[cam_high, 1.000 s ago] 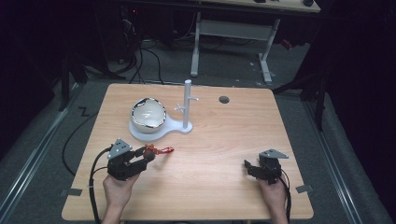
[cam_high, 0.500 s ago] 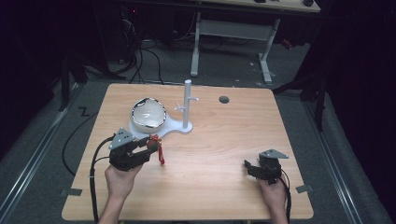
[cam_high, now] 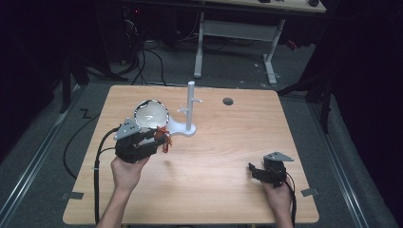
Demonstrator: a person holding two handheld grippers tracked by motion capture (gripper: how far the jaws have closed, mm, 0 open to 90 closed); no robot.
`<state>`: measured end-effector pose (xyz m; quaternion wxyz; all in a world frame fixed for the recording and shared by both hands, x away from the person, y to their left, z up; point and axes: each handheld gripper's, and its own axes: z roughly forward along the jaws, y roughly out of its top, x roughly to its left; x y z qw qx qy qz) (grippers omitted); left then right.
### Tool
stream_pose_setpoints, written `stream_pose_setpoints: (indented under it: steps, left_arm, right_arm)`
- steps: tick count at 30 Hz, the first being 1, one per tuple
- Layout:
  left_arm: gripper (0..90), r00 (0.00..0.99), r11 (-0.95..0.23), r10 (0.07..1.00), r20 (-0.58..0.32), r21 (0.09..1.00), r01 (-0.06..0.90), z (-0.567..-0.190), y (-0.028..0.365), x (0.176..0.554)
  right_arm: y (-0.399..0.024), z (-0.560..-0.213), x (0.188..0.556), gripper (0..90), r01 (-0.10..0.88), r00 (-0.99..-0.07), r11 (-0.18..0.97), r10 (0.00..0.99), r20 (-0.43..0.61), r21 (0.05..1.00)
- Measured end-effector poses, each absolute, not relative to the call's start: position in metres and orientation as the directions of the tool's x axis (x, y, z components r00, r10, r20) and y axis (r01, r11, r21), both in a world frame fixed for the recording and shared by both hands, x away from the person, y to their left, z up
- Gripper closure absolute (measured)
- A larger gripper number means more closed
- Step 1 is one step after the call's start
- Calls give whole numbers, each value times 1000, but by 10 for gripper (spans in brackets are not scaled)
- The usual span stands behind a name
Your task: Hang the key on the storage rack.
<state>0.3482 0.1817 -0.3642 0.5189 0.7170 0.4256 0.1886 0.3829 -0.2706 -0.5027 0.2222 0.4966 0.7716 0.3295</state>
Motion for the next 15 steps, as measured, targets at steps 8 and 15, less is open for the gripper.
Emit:
stream_pose_setpoints:
  steps: [8,15]
  left_arm:
    - [571,577,-103,800,-167,908,406,-354,175,363]
    - [572,581,-111,799,-158,910,399,-350,169,370]
  right_arm:
    - [-271,-503,383,297,620,-409,290,912,-16,729]
    - [-271,-503,383,297,619,-410,292,912,-17,729]
